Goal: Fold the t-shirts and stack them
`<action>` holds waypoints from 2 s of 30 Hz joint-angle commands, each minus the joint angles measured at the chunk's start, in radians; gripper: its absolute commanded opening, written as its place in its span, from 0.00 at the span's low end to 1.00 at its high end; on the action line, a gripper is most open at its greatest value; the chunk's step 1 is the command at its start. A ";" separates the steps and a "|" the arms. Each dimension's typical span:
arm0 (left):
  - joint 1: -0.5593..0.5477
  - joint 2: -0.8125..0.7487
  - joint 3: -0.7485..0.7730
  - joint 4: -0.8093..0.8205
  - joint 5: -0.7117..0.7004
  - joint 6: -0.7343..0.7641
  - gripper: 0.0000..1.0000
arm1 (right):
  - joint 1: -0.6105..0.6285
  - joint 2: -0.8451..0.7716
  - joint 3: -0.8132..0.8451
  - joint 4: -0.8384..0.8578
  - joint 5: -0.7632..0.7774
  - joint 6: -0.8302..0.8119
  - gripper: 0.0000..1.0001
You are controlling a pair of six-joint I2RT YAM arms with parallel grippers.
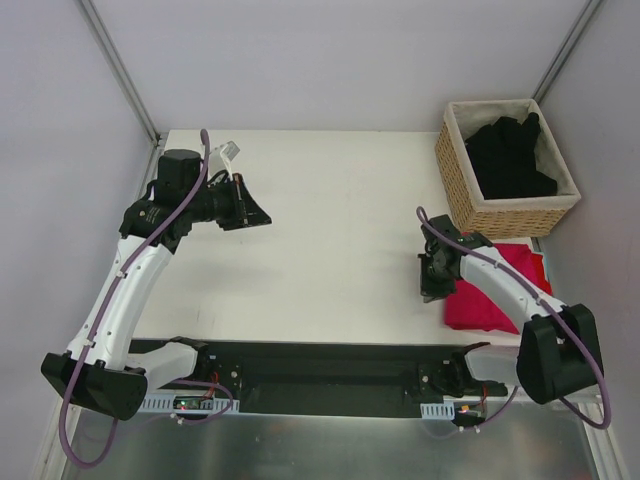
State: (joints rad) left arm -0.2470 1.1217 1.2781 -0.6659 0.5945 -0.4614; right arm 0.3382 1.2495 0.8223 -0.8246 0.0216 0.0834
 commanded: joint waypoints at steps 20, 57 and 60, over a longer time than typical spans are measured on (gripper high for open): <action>0.011 -0.013 -0.013 0.008 -0.041 0.035 0.00 | -0.010 0.304 0.095 0.032 0.304 -0.013 0.01; 0.081 0.003 0.095 -0.118 -0.137 0.128 0.00 | -0.165 0.568 0.301 -0.194 0.423 -0.290 0.00; 0.089 0.020 0.125 -0.126 -0.150 0.144 0.00 | -0.165 0.579 0.281 -0.206 0.419 -0.297 0.01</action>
State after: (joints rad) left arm -0.1745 1.1263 1.3422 -0.7815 0.4774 -0.3504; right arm 0.1772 1.8175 1.1046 -0.9394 0.4015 -0.1658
